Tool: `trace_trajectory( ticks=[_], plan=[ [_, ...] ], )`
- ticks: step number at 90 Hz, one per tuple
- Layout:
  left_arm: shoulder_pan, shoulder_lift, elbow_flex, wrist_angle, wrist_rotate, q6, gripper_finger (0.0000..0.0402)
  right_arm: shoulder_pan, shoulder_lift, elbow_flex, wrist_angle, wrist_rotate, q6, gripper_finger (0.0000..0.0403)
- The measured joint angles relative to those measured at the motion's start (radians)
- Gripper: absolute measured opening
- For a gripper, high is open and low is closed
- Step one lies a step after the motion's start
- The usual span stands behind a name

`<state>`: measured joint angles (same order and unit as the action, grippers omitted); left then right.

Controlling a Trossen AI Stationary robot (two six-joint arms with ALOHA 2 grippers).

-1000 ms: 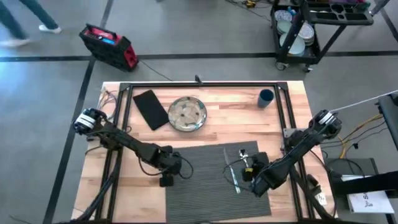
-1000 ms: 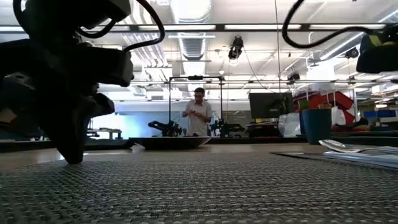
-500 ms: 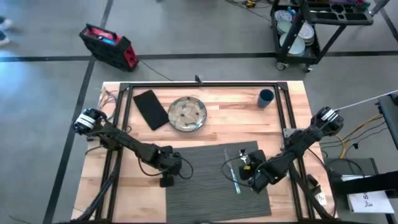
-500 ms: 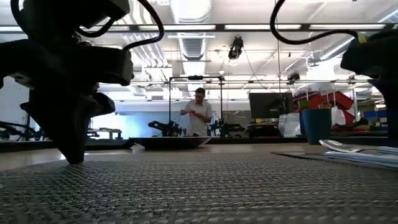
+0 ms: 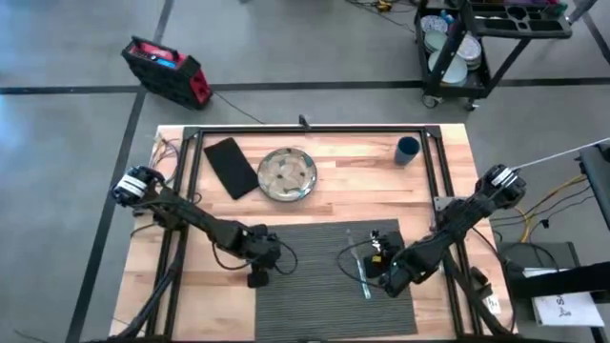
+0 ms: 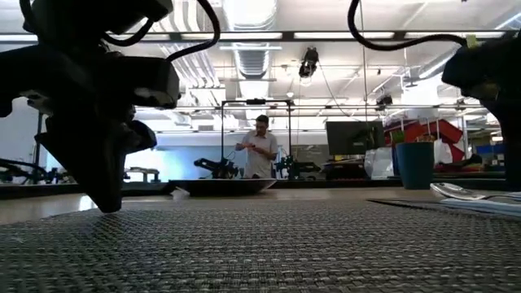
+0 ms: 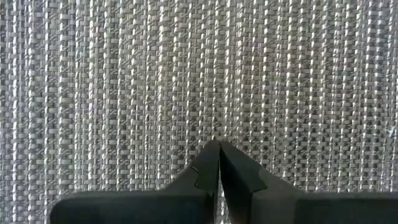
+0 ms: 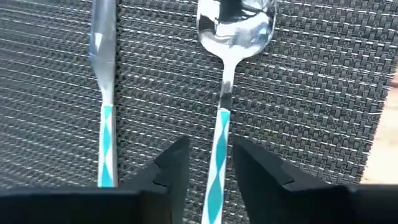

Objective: Set table place
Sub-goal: Adjust the blue spoon on the gray mat

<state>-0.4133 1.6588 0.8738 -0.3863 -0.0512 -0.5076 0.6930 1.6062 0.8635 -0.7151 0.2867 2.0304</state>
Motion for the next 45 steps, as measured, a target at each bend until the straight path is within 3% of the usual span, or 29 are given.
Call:
trace_trajectory(
  ticks=[33, 45],
  plan=[
    [0.000, 0.000, -0.002, 0.001, -0.002, -0.012, 0.0000, 0.000, 0.070, 0.003, 0.022, -0.036, 0.000, 0.0015],
    [0.000, 0.000, -0.005, 0.001, -0.002, -0.025, 0.0000, 0.001, 0.061, 0.024, -0.012, -0.014, 0.007, 0.0010]
  ],
)
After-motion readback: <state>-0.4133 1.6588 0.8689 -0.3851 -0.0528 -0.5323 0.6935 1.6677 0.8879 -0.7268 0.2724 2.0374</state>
